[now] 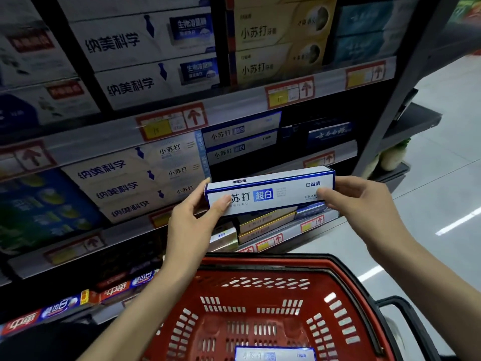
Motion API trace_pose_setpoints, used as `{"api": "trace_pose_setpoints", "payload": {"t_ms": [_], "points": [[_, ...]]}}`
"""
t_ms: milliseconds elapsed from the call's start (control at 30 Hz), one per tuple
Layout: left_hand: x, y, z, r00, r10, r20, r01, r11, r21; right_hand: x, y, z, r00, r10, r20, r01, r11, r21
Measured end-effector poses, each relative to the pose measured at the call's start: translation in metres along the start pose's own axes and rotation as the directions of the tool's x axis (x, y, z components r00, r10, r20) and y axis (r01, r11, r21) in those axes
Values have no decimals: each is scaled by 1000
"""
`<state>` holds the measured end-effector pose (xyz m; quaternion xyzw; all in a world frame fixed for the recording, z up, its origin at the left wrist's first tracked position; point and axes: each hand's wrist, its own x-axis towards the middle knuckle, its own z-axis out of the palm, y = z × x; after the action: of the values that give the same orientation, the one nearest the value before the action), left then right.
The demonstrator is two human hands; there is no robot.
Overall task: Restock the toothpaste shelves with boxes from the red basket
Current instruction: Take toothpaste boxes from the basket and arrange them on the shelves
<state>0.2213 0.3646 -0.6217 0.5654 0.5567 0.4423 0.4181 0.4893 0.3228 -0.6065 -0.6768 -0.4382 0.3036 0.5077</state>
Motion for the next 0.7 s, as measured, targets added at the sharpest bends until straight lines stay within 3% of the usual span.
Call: {"api": "trace_pose_setpoints", "payload": {"t_ms": [67, 233, 467, 700], "points": [[4, -5, 4, 999, 19, -32, -17, 997, 78, -3, 1, 5, 999, -38, -23, 37, 999, -13], [5, -9, 11, 998, 13, -69, -8, 998, 64, -5, 5, 14, 996, -53, -66, 54, 998, 11], [7, -14, 16, 990, -106, -91, 101, 993, -52, -1, 12, 16, 991, -102, -93, 97, 994, -53], [13, 3, 35, 987, -63, -146, 46, 992, -119, 32, 13, 17, 975, -136, -175, 130, 990, -44]]}}
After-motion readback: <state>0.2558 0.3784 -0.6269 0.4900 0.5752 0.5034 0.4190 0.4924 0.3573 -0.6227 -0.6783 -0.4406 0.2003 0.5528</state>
